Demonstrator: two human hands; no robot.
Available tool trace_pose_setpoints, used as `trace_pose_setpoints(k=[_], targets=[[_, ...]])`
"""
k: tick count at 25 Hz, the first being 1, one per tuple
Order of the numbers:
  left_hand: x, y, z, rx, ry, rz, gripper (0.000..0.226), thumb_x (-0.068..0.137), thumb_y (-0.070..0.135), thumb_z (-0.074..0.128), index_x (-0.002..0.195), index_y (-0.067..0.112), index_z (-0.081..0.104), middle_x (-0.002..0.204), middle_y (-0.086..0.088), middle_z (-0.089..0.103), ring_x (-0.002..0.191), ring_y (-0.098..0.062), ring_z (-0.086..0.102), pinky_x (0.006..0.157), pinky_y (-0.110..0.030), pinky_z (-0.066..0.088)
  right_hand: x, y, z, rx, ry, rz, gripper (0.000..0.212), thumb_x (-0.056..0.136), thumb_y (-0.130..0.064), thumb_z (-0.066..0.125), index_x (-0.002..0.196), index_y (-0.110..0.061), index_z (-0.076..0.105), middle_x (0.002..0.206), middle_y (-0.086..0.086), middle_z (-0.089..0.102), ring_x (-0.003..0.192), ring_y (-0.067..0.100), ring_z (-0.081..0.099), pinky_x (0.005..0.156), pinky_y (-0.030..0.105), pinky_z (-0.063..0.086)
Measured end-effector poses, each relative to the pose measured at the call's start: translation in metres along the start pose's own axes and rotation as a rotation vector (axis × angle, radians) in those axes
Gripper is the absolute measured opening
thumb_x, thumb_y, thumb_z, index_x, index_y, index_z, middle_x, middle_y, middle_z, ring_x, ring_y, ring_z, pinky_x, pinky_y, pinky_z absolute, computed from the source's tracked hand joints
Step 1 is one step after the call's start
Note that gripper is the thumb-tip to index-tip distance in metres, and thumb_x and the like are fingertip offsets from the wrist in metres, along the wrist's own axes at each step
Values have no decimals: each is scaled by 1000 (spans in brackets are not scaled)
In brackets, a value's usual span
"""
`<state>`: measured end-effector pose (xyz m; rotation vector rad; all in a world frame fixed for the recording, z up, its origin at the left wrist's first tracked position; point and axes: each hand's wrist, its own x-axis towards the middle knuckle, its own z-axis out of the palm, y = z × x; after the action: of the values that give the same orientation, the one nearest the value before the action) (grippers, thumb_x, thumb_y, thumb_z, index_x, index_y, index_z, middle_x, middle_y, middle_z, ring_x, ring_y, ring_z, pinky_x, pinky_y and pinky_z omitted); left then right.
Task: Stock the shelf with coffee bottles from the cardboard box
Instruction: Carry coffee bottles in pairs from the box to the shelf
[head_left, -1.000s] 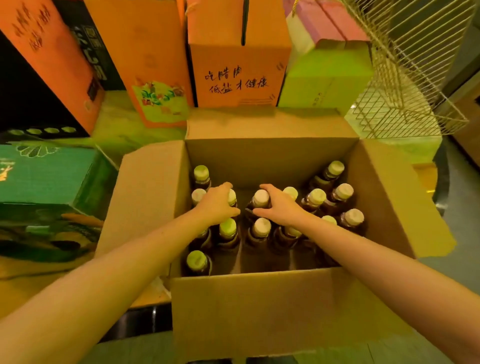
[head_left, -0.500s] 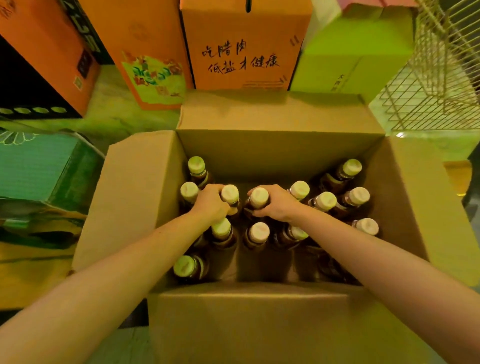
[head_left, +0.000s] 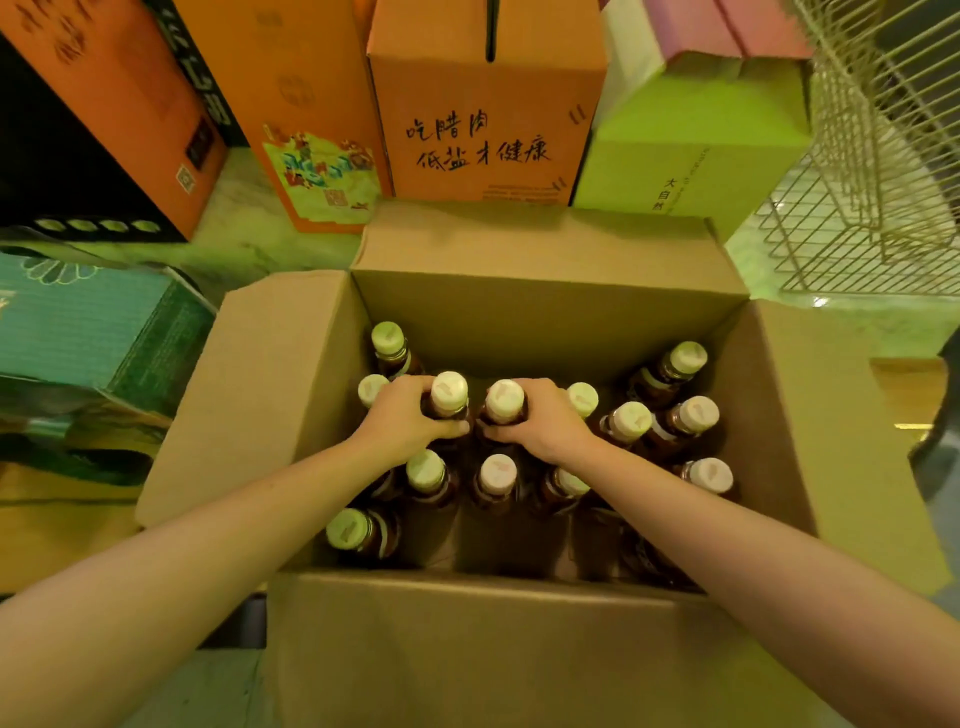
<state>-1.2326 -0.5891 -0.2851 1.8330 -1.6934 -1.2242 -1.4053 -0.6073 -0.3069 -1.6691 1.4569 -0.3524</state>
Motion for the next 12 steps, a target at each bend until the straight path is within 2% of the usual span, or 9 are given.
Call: trace_pose_setpoints(k=[3, 7, 10, 12], targets=[[-17, 19, -23, -133, 84, 59, 27, 74, 16, 77, 95, 27, 64, 90, 11, 65, 92, -8, 59, 84, -26, 45, -13, -19, -18, 106, 33, -35, 30, 70, -26, 81, 95, -16, 69, 95, -3, 71, 96, 15, 64, 87, 39, 51], [-37, 64, -57, -313, 198, 143, 29, 75, 13, 74, 97, 27, 64, 96, 5, 68, 97, -11, 61, 93, -34, 46, -33, -64, -57, 250, 76, -112, 35, 69, -28, 82, 100, -19, 70, 97, -1, 73, 96, 15, 66, 90, 43, 52], [-50, 106, -83, -402, 227, 250, 24, 77, 12, 70, 97, 25, 65, 98, 4, 68, 99, -14, 62, 93, -35, 45, -49, -102, -97, 363, 112, -235, 22, 73, -18, 77, 94, -17, 69, 93, -4, 71, 91, 7, 65, 83, 26, 51], [-55, 136, -100, -399, 249, 352, 23, 78, 12, 69, 99, 20, 66, 96, 6, 68, 96, -9, 63, 90, -31, 46, -61, -124, -127, 401, 158, -318, 21, 75, -11, 74, 95, -14, 68, 90, -8, 68, 86, -2, 62, 76, 14, 48]])
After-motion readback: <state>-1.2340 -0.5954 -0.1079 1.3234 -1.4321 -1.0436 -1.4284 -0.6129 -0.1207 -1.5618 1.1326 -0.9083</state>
